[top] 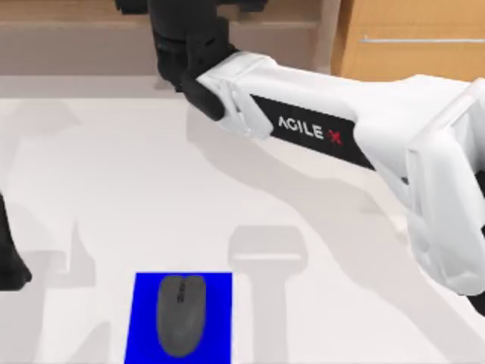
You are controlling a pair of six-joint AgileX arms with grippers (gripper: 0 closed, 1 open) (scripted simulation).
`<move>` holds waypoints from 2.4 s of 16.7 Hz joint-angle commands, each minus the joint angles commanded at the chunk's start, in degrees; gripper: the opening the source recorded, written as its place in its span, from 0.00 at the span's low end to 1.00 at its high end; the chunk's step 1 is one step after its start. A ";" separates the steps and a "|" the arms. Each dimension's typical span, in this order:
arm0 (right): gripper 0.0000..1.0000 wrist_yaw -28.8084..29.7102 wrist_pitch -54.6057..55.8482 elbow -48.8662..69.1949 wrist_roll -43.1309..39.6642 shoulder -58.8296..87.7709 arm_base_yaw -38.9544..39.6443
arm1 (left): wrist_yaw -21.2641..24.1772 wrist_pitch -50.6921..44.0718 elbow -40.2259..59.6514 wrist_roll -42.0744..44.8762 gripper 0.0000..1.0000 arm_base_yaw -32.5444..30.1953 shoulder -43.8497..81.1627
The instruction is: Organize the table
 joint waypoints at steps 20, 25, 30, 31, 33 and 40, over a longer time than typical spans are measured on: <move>0.00 0.00 0.00 0.00 0.00 0.00 0.00 | 0.00 0.00 0.00 0.00 1.00 0.00 0.00; 0.00 0.58 0.44 -1.97 0.08 -1.32 0.54 | 0.00 0.00 0.00 0.00 1.00 0.00 0.00; 0.00 2.39 2.73 -9.65 0.14 -6.80 2.55 | 0.00 0.00 0.00 0.00 1.00 0.00 0.00; 0.00 2.65 3.12 -10.88 0.17 -7.70 2.90 | 0.00 0.00 0.00 0.00 1.00 0.00 0.00; 0.00 2.94 3.54 -12.23 0.20 -8.66 3.28 | 0.00 0.00 0.00 0.00 1.00 0.00 0.00; 0.00 1.16 3.79 -14.93 1.26 -10.62 2.71 | 0.00 0.00 0.00 0.00 1.00 0.00 0.00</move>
